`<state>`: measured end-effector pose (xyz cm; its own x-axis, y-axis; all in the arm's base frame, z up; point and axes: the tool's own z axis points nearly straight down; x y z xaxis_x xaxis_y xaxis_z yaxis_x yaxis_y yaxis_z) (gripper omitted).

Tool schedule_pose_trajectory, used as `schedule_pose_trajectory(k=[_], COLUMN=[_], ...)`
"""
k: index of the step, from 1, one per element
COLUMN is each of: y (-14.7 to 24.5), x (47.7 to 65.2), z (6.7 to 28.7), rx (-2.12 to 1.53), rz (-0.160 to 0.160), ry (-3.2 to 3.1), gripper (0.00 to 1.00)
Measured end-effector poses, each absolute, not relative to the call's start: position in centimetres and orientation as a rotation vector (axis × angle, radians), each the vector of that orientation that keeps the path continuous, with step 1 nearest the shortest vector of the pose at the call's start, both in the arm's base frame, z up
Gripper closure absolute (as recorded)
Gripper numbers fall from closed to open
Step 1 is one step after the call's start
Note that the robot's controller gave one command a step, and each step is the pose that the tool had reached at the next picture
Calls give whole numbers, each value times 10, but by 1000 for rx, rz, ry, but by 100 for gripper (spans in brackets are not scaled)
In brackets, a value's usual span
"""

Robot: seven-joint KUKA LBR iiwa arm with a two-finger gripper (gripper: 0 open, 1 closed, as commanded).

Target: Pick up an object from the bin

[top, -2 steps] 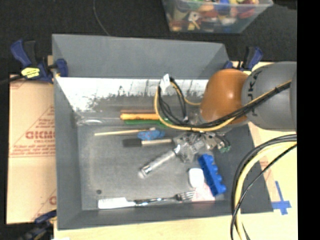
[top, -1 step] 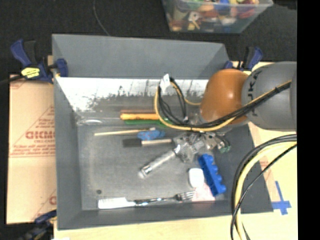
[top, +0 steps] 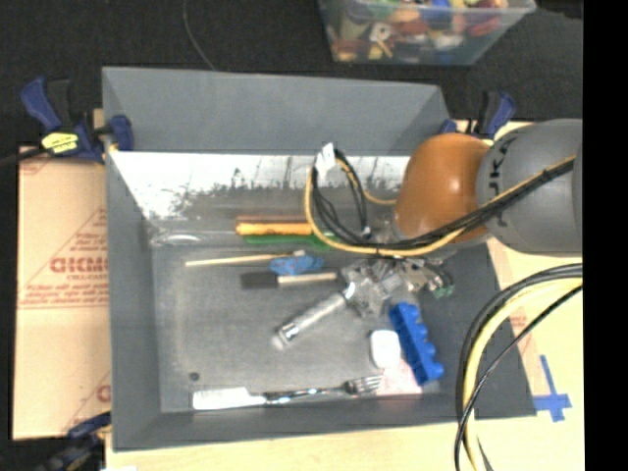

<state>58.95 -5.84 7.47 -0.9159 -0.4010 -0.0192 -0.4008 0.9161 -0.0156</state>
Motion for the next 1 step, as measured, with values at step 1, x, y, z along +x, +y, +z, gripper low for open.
schedule_pose_trajectory(k=[1], y=[-59], x=[588], z=[119], rx=[-637], rz=[-16], ry=[3059], gripper=[100])
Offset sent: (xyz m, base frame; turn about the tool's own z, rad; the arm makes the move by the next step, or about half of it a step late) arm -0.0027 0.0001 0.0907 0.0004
